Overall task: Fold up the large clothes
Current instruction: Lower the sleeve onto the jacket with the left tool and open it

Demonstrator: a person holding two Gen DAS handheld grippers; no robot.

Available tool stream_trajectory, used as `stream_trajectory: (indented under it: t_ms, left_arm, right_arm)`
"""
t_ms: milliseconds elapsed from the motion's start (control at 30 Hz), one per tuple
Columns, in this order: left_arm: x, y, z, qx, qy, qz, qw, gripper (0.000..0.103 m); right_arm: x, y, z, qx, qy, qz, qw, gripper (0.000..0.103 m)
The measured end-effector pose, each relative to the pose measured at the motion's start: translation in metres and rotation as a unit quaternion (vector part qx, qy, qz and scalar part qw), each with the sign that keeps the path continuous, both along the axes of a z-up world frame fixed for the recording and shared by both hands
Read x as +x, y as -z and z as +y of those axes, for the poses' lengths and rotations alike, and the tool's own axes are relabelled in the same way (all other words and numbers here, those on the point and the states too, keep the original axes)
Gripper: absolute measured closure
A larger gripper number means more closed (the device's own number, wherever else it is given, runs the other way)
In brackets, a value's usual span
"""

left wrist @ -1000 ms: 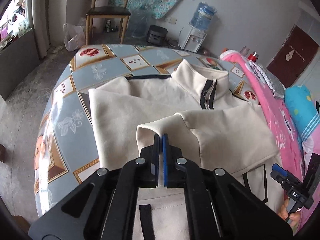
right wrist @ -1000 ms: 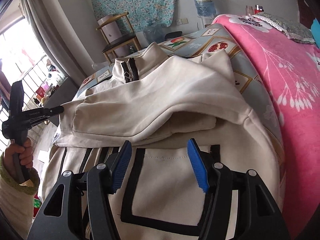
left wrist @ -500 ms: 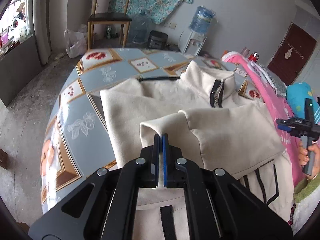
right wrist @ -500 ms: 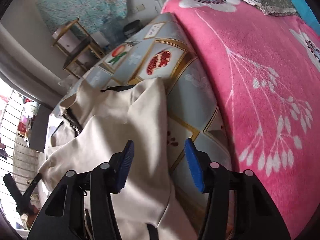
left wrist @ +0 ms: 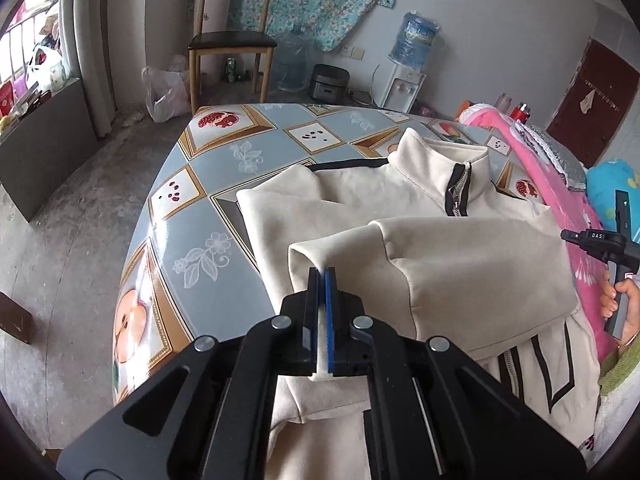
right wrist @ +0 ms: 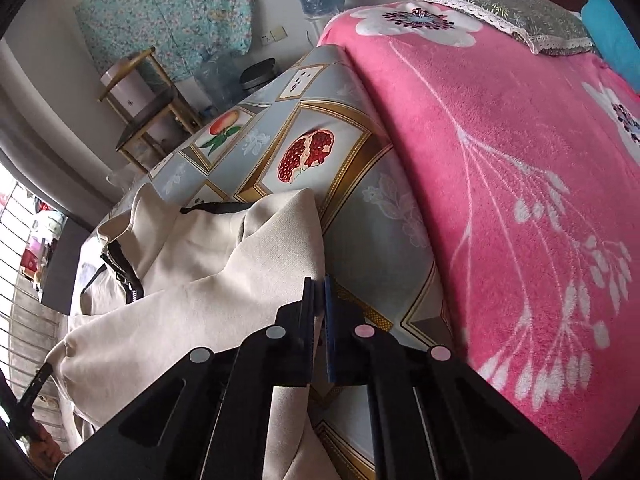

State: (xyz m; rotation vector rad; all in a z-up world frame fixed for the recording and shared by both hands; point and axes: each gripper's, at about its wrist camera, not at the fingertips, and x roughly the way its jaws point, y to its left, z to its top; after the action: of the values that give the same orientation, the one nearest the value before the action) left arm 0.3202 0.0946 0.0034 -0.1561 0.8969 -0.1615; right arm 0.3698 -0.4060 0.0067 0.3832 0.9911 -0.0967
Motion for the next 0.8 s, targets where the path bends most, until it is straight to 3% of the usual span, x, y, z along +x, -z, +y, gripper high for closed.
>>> stream_trajectory:
  t_ms: [100,167,267,367,500,567,633,733,800]
  left_arm:
    - [0.017,0.024,0.000,0.014,0.000,0.049,0.9987,0.101]
    - [0.020,0.036,0.002,0.003,-0.007,0.069,0.9976,0.101]
    - [0.013,0.033,0.003,0.000,-0.007,0.046,0.9989,0.100]
    - [0.009,0.025,0.003,0.000,-0.006,0.023,0.9997,0.100]
    - [0.001,-0.005,-0.007,0.015,0.004,-0.038,0.9992,0.100]
    - [0.001,-0.016,-0.013,0.030,0.006,-0.049,0.9983,0.100]
    - [0.007,-0.009,-0.012,0.036,-0.002,-0.015,0.9992,0.100]
    - [0.021,0.027,0.004,0.043,-0.027,0.094,0.9943,0.096]
    - [0.015,0.029,0.025,0.017,-0.062,0.099,0.9931,0.096]
  right_arm:
    - [0.001,0.007,-0.008,-0.012,0.016,0.011,1.000,0.098]
    - [-0.004,0.005,-0.014,-0.001,0.023,0.012,1.000,0.098]
    - [-0.018,-0.007,-0.011,-0.016,0.012,0.004,1.000,0.092]
    - [-0.038,-0.023,0.007,-0.067,-0.015,-0.016,0.998,0.070]
    - [-0.063,-0.035,0.031,-0.101,-0.056,-0.034,0.993,0.068]
    - [-0.069,-0.033,0.037,-0.112,-0.065,-0.030,0.991,0.067]
    - [-0.070,-0.026,0.043,-0.127,-0.071,-0.016,0.989,0.065]
    - [-0.070,-0.016,0.051,-0.139,-0.087,0.004,0.986,0.064]
    - [-0.074,-0.018,0.057,-0.144,-0.096,0.002,0.985,0.063]
